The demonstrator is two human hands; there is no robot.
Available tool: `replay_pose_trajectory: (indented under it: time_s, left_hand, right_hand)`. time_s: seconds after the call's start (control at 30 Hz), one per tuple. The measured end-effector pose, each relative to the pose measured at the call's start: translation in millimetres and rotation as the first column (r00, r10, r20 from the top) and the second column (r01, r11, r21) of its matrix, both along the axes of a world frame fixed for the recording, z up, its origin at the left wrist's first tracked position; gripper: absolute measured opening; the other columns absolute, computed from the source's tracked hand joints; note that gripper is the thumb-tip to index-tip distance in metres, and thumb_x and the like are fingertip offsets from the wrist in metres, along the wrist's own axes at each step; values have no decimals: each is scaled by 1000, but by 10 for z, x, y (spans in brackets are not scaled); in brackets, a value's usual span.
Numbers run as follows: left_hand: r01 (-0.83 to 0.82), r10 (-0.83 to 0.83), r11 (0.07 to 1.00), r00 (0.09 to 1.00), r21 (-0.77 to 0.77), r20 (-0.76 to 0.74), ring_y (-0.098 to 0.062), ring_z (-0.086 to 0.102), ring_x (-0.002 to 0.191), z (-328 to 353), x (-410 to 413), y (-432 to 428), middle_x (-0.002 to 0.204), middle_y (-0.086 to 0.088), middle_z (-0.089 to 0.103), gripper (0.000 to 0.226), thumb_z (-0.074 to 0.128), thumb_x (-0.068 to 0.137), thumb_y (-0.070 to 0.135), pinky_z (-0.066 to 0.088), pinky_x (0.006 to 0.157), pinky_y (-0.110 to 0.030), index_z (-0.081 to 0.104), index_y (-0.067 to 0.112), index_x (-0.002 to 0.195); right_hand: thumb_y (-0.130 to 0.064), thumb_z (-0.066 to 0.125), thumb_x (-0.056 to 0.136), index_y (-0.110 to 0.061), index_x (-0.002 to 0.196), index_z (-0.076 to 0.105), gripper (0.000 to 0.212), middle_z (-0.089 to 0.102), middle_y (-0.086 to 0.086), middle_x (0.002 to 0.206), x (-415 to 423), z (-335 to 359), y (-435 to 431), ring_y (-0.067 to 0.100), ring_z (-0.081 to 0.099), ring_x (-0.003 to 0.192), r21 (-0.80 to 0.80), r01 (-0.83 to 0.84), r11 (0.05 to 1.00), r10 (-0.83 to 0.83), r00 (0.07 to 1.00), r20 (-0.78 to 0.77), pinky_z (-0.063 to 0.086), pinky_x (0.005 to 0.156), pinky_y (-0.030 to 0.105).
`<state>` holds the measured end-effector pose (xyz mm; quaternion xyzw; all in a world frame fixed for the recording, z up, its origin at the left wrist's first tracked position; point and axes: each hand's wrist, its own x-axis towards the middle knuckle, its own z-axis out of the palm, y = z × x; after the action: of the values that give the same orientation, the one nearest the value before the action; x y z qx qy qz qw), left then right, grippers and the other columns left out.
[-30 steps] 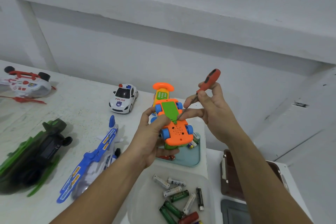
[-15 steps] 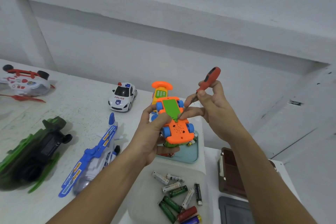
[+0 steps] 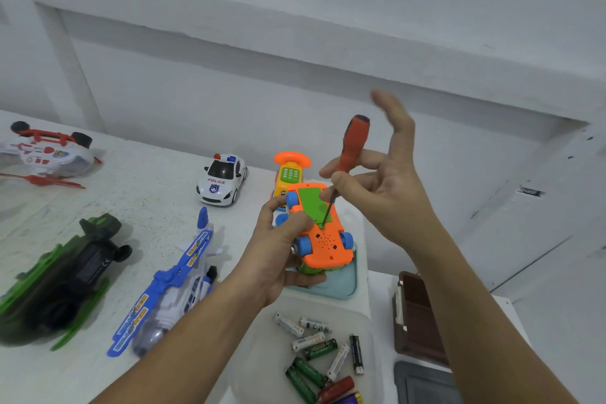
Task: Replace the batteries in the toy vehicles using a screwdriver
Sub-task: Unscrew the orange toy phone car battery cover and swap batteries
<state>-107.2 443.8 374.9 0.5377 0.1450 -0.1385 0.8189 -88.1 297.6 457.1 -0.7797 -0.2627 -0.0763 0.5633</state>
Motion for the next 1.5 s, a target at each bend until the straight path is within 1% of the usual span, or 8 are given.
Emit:
replay_pose_trajectory:
  time_s: [0.33, 0.47, 0.57, 0.67, 1.0, 1.2, 1.37, 1.5]
  left_hand:
    - [8, -8, 1000, 1000, -20, 0, -36, 70, 76, 19, -42, 28, 112, -14, 64, 36, 60, 92, 15, 60, 61, -52, 51, 41, 114]
    - [5, -5, 1000, 1000, -17, 2, -35, 72, 70, 46, -46, 27, 112, -14, 64, 39, 61, 91, 16, 59, 59, -50, 50, 42, 118]
    - [2, -2, 1000, 1000, -13, -4, -36, 72, 72, 70, -59, 19, 113, -14, 64, 41, 62, 90, 16, 58, 58, -48, 49, 42, 120]
    - [1, -1, 1000, 1000, -16, -1, -36, 71, 71, 99, -88, 15, 112, -15, 63, 38, 61, 91, 15, 59, 57, -48, 51, 43, 115]
    - [-1, 1, 1000, 1000, -18, -1, -35, 71, 70, 145, -166, -23, 112, -14, 63, 37, 61, 91, 15, 58, 55, -44, 51, 42, 112]
    - [-15, 14, 1000, 1000, -24, -12, -34, 72, 67, 146, -201, -30, 112, -16, 64, 37, 62, 90, 14, 58, 54, -43, 51, 41, 114]
    - [-35, 35, 999, 999, -31, -13, -34, 72, 67, 148, -214, -42, 114, -18, 64, 37, 63, 89, 15, 58, 54, -44, 52, 41, 113]
    - [-37, 36, 999, 999, -31, -8, -36, 72, 71, 151, -222, -54, 115, -17, 63, 39, 62, 89, 14, 57, 54, -44, 51, 41, 114]
  right_hand:
    - [0, 57, 90, -25, 101, 55, 27, 59, -1, 133, -58, 142, 25, 17, 62, 119, 111, 34, 993, -55, 979, 194, 58, 85, 48]
    - [5, 68, 81, -20, 86, 51, 31, 68, 5, 118, -98, 234, 72, 21, 69, 106, 177, -1, 984, -40, 973, 227, 59, 82, 46]
    - [-8, 78, 75, -40, 81, 56, 39, 73, 3, 94, -116, 269, 119, 23, 74, 81, 186, 32, 982, -85, 954, 289, 61, 67, 42]
    - [-16, 71, 85, -32, 86, 62, 18, 72, 5, 84, -155, 269, 117, 21, 72, 63, 155, 61, 986, -117, 916, 384, 60, 64, 42]
    - [-17, 74, 81, -37, 85, 55, 27, 60, -12, 82, -152, 300, 43, 20, 66, 72, 139, 103, 985, -147, 920, 364, 55, 55, 47]
    - [3, 59, 85, -23, 89, 55, 26, 66, 1, 118, -158, 289, -32, 22, 68, 107, 152, -22, 988, -18, 966, 259, 59, 77, 46]
    - [-3, 79, 73, -18, 81, 58, 27, 61, 0, 83, -135, 329, -54, 10, 64, 71, 147, 56, 987, -100, 944, 313, 57, 62, 30]
    - [-15, 76, 77, -17, 84, 64, 15, 62, 0, 95, -132, 304, -88, 15, 66, 85, 149, 12, 989, -59, 947, 316, 57, 68, 33]
